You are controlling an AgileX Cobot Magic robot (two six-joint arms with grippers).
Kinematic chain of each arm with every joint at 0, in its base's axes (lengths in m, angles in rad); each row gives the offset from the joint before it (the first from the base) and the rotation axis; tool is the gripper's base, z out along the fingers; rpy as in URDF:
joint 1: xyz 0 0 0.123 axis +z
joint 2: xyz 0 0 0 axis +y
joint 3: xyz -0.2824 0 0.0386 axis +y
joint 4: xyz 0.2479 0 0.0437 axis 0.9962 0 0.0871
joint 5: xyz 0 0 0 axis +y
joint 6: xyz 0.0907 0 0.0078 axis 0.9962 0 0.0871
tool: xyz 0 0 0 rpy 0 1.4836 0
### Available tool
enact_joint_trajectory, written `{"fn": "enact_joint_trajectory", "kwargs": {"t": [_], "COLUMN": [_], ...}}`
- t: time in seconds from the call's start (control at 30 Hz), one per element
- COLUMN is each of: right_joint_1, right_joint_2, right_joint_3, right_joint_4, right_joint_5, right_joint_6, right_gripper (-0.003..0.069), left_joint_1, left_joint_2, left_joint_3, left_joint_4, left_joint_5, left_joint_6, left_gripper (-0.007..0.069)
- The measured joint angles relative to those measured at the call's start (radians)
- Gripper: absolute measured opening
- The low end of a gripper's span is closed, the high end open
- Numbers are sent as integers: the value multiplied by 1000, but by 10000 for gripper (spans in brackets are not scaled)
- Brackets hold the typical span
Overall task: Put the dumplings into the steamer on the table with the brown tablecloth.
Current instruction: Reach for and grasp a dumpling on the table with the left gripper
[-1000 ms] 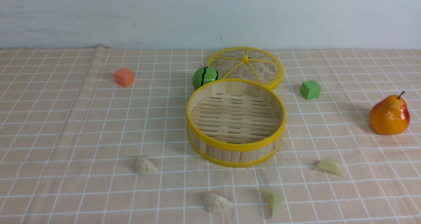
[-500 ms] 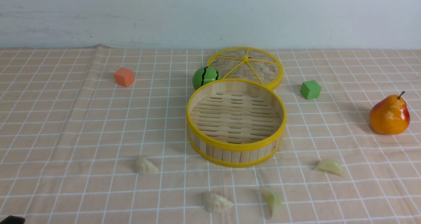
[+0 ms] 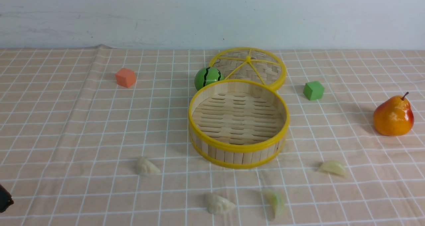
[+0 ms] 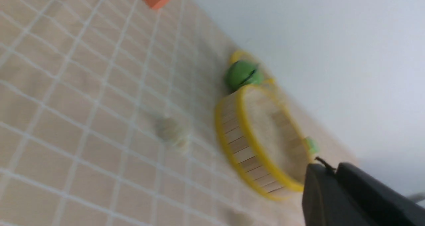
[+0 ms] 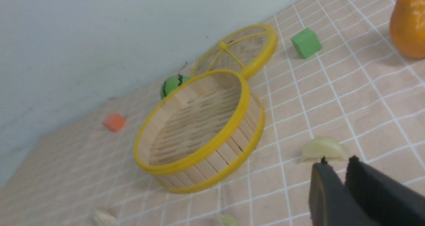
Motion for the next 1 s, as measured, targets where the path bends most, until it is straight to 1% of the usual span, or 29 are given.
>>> {"fn": "enact_joint_trajectory", "kwargs": {"t": [0.07,0.13,0.2,0.23,0.27,0.33,0.4,0.43,0.47,0.53,0.57,0.63,0.67,0.73,0.87,1.0], "right_joint_1": [0,4,26,52,57,128,198,203,238,275,288,298,307,310,310,310], "right_joint_2": [138,303,382,442,461,569,655,662,711,749,762,765,761,752,701,666], "right_joint_3": [-86,-199,-263,-302,-316,-400,-467,-473,-513,-547,-562,-569,-574,-574,-577,-578], "right_joint_4": [-5,-12,-17,-22,-22,-38,-72,-72,-100,-120,-130,-132,-133,-134,-134,-134], "right_joint_5": [43,143,207,265,284,402,513,523,599,669,701,717,729,730,723,718], "right_joint_6": [-96,-193,-244,-266,-273,-300,-309,-309,-311,-311,-311,-311,-311,-311,-312,-317], "right_gripper": [-10,-19,-19,-19,-19,-19,-19,-19,-18,-18,-18,-17,-15,-15,-10,-10], "left_joint_1": [0,-6,-37,-79,-87,-199,-310,-310,-372,-436,-462,-483,-505,-514,-517,-517], "left_joint_2": [132,254,324,366,383,490,601,612,702,807,877,935,1027,1093,1329,1488], "left_joint_3": [-105,-182,-223,-248,-252,-297,-338,-343,-380,-427,-461,-491,-535,-578,-711,-795], "left_joint_4": [118,226,291,328,341,407,468,474,519,568,590,602,607,602,552,546], "left_joint_5": [100,189,227,245,250,279,300,302,308,307,305,299,286,271,211,174], "left_joint_6": [41,77,91,93,93,84,50,46,11,-29,-59,-86,-128,-172,-313,-424], "left_gripper": [-13,-13,-13,-13,-13,-13,-13,-13,-7,20,51,85,144,214,459,578]}}
